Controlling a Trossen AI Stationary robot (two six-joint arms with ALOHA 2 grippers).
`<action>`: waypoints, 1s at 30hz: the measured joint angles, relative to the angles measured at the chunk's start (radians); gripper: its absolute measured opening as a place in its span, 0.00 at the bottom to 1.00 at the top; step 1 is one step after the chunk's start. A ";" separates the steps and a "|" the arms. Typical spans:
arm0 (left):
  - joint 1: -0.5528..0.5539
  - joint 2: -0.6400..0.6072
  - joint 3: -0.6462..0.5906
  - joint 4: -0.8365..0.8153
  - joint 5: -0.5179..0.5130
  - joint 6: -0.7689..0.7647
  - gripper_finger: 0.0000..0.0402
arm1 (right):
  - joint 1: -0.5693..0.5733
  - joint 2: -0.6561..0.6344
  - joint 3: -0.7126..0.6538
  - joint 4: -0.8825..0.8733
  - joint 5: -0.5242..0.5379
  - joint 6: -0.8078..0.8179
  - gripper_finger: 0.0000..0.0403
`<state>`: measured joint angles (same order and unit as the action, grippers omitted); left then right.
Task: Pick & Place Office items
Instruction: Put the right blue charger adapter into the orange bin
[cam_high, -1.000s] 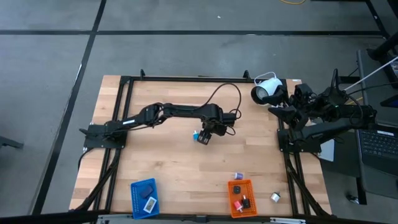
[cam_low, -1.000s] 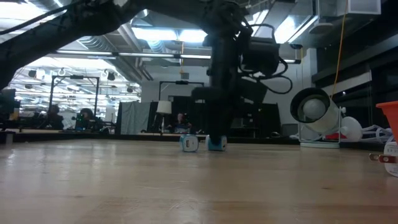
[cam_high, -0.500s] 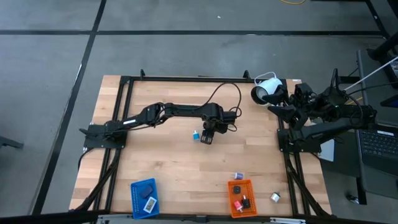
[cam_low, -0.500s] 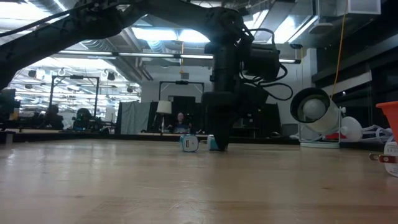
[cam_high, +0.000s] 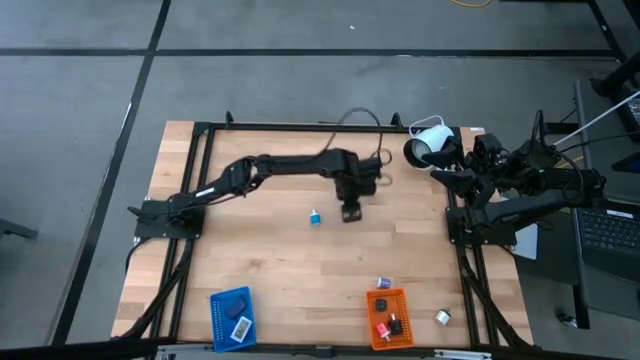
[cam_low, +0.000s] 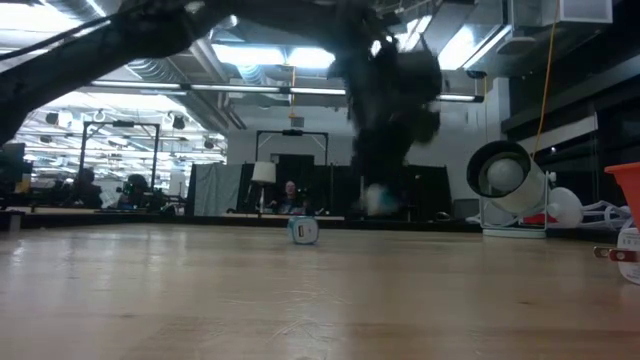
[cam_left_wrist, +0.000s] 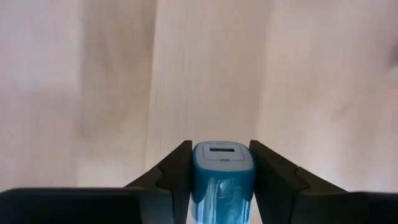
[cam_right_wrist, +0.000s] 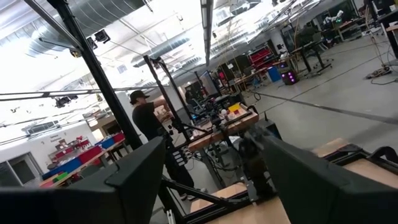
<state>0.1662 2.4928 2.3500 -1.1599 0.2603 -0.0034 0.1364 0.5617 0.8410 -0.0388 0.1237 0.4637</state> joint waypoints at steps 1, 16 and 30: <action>0.002 -0.017 0.003 0.036 0.017 -0.019 0.31 | 0.000 0.000 0.000 -0.001 -0.002 0.000 0.69; -0.197 -0.113 0.003 0.488 0.238 -0.326 0.31 | 0.000 0.000 0.000 -0.007 -0.067 -0.025 0.69; -0.371 -0.031 -0.039 0.829 -0.123 -0.735 0.31 | 0.000 0.000 0.000 -0.010 -0.211 -0.014 0.69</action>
<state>-0.2052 2.4616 2.3112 -0.3313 0.1370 -0.7380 0.1364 0.5614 0.8413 -0.0490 -0.0875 0.4492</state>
